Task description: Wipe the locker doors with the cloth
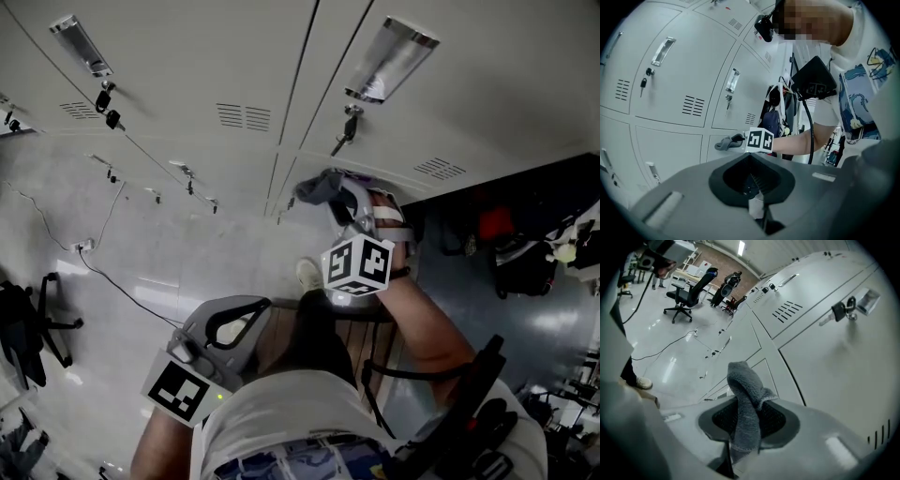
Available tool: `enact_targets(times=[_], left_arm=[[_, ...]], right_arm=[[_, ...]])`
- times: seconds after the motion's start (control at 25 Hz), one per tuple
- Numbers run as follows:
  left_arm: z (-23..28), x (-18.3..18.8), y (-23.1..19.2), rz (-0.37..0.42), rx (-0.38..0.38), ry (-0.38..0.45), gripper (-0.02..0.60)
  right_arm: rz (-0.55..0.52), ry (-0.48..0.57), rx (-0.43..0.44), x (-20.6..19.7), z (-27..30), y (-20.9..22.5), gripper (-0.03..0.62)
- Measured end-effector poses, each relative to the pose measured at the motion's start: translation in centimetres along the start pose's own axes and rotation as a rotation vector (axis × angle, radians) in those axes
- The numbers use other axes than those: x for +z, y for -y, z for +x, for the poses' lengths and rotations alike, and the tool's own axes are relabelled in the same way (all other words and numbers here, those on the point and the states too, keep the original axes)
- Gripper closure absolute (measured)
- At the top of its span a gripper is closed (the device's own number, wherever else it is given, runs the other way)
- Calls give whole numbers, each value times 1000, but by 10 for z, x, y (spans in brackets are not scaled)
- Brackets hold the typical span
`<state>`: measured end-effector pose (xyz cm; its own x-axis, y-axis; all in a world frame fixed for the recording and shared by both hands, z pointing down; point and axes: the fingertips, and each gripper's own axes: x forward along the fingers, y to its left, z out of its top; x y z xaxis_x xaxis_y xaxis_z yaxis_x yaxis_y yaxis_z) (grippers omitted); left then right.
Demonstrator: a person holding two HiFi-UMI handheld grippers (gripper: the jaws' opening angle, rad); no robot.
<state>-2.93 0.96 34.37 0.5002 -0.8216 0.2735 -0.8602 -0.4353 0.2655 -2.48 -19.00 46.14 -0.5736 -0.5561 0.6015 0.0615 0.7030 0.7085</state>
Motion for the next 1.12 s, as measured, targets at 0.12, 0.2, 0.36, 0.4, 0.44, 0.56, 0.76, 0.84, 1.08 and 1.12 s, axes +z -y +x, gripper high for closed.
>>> enact_targets(times=[0.12,0.2,0.36,0.4,0.44,0.56,0.76,0.84,1.08,1.12], left_arm=[[1,-3,2,0,-5,-8,578],[1,-5,1,-4,-4,-16,578],[2,-6,-2,-7,4,-24,578],[2,-7,-3,-9,7,-24,578],[3,-7,-3,-10,9,-24,578],[2,-10,-5,-17,17,-28,578],[2,-15,-6,-25,27,-39,578],[2,-15,-5,-30,31,-41,578],[0,-15,-3,-19,40,-43,578],[-1,-14,-2,-18,40,-40,578]], right_arm=[[-10,-5,29,0,14,-11,482],[-1,-13,64,-1,28,-24,482],[-10,-37,116,-5,53,-51,484],[-12,-47,131,-9,60,-59,484],[-12,-58,147,-14,67,-66,484],[-12,-78,181,-27,82,-86,484],[12,-112,235,-46,102,-111,485],[9,-135,265,-57,112,-124,485],[-21,-165,330,-80,129,-151,485],[-22,-163,331,-79,126,-149,484]])
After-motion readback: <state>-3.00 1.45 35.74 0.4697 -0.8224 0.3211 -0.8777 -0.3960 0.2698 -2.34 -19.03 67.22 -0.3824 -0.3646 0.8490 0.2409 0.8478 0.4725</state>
